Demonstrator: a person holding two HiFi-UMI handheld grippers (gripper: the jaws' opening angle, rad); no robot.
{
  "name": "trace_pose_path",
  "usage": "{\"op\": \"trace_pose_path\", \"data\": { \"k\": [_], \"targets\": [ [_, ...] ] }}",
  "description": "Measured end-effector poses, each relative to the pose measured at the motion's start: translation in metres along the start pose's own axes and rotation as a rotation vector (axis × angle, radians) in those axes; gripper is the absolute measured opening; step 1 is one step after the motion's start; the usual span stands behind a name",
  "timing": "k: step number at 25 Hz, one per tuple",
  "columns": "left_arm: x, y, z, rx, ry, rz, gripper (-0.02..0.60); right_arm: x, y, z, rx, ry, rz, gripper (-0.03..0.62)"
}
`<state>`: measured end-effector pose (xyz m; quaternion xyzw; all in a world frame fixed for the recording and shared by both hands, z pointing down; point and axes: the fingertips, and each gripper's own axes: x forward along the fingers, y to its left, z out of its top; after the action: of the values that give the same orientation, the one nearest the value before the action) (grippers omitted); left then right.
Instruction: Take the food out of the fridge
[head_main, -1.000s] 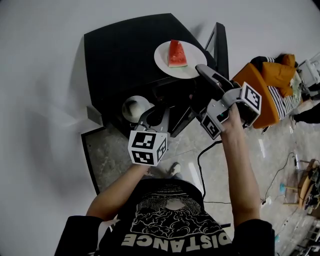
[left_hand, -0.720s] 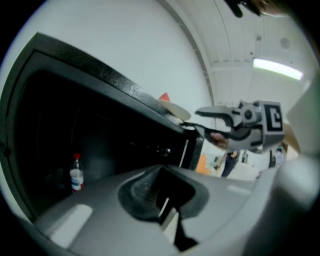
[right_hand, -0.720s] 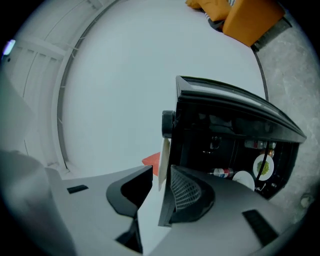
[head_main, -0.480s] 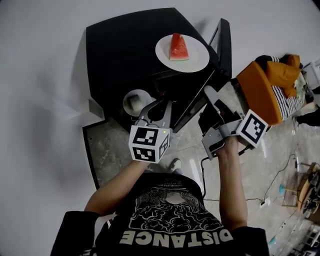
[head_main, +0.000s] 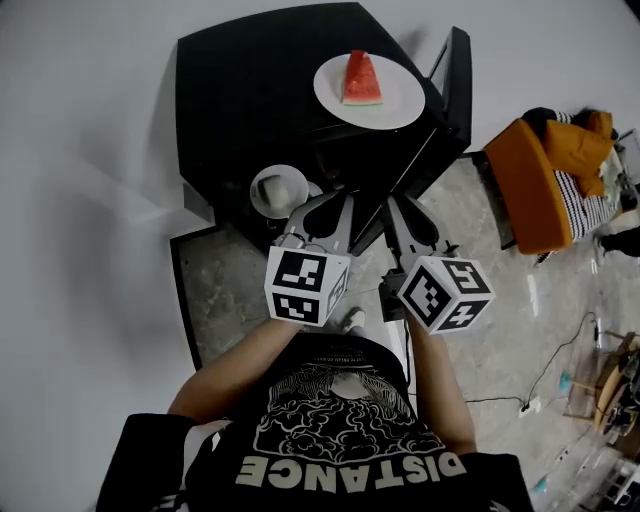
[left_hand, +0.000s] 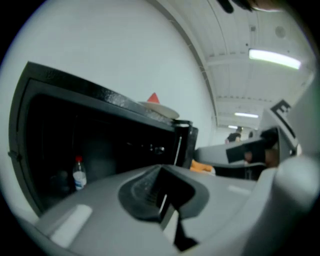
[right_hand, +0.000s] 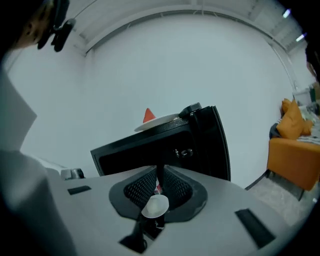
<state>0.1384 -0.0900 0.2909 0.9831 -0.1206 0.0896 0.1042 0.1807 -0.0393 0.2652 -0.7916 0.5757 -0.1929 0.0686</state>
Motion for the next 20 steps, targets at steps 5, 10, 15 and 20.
{"op": "trace_pose_path", "data": {
  "k": [5, 10, 15, 20],
  "targets": [
    [-0.001, 0.0, -0.006, -0.002, 0.013, 0.007, 0.002, 0.005, 0.004, -0.012, -0.071, 0.032, -0.005, 0.04],
    [-0.001, 0.006, -0.008, -0.001, 0.019, 0.02, 0.002, 0.009, 0.006, -0.013, -0.069, 0.033, 0.0, 0.04],
    [-0.002, 0.011, -0.008, -0.008, -0.001, 0.034, 0.002, 0.016, 0.008, -0.023, -0.032, 0.048, 0.025, 0.04],
    [-0.015, 0.025, -0.011, -0.01, -0.03, 0.063, 0.002, 0.034, 0.016, -0.057, 0.116, 0.091, 0.109, 0.04]
  ]
}}
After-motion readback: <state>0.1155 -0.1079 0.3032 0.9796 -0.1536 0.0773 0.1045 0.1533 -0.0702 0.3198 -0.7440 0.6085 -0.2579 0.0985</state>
